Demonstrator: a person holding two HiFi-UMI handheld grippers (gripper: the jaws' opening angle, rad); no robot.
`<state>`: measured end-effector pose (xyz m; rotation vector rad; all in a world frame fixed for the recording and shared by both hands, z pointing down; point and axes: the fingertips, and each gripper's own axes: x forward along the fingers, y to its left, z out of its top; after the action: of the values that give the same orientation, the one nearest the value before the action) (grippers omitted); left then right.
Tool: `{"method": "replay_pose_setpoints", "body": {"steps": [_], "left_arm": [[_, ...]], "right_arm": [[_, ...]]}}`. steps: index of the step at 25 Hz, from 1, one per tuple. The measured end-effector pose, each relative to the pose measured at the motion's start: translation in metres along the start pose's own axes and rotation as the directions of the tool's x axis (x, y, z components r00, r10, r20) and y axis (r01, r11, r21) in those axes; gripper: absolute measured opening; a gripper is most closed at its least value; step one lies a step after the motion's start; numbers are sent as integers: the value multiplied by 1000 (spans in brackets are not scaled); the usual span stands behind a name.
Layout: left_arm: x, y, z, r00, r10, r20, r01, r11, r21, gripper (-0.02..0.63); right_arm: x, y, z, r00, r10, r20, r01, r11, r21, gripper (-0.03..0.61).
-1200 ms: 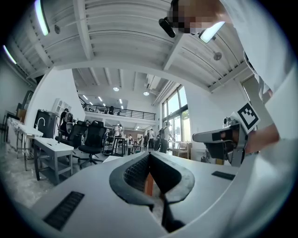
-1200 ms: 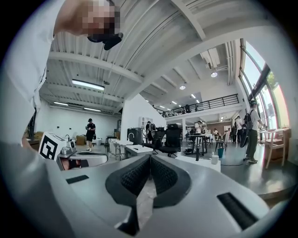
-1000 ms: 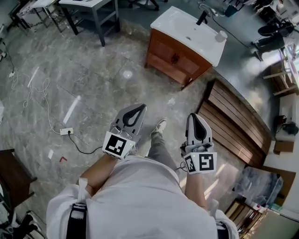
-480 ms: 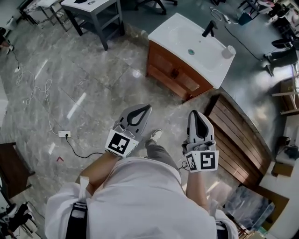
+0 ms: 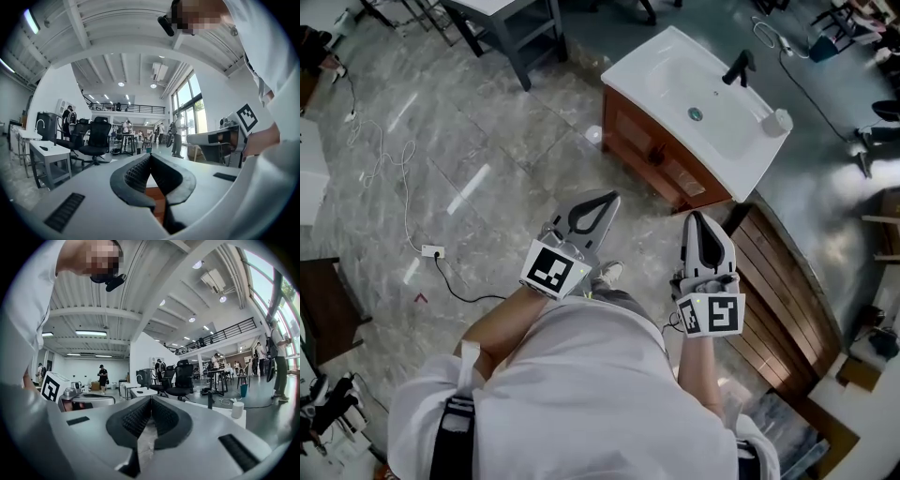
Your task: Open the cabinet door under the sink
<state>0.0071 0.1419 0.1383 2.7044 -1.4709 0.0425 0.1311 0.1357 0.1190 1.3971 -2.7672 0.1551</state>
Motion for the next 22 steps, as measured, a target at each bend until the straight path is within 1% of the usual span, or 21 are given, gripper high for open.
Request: {"method": "replay_pose_setpoints", "body": {"steps": [3, 4, 6, 9, 12, 15, 18, 20, 22], "left_arm": [[14, 15, 1, 1000, -8, 3, 8, 1000, 19, 12], [17, 21, -1, 1000, -14, 1, 14, 1000, 12, 12], [26, 33, -3, 999, -33, 1, 33, 999, -5, 12], [48, 51, -6, 997, -78, 15, 78, 997, 16, 12], [67, 74, -13, 994, -111, 20, 111, 994, 2, 12], [84, 95, -25, 989, -146, 2, 146, 989, 0, 12], [99, 96, -40, 982, -185, -28, 185, 983, 18, 12], [110, 96, -53, 980, -194, -41, 196, 980, 32, 12], [121, 98, -72, 979, -196, -58, 197, 980, 24, 12]], "right_arm": [[17, -3, 2, 1000, -2, -3, 2, 1000, -5, 32], [22, -3, 2, 1000, -8, -8, 8, 1000, -5, 32], [34, -4, 3, 999, -30, -24, 30, 1000, -10, 32], [55, -11, 0, 996, -71, -55, 70, 997, -27, 32], [75, -15, -7, 990, -102, -92, 99, 994, -38, 32], [97, -19, -16, 984, -132, -119, 127, 991, -44, 32], [104, -27, -26, 978, -161, -131, 157, 987, -42, 32], [107, -34, -36, 974, -177, -139, 173, 984, -44, 32], [111, -42, -50, 970, -191, -148, 188, 982, -37, 32]]}}
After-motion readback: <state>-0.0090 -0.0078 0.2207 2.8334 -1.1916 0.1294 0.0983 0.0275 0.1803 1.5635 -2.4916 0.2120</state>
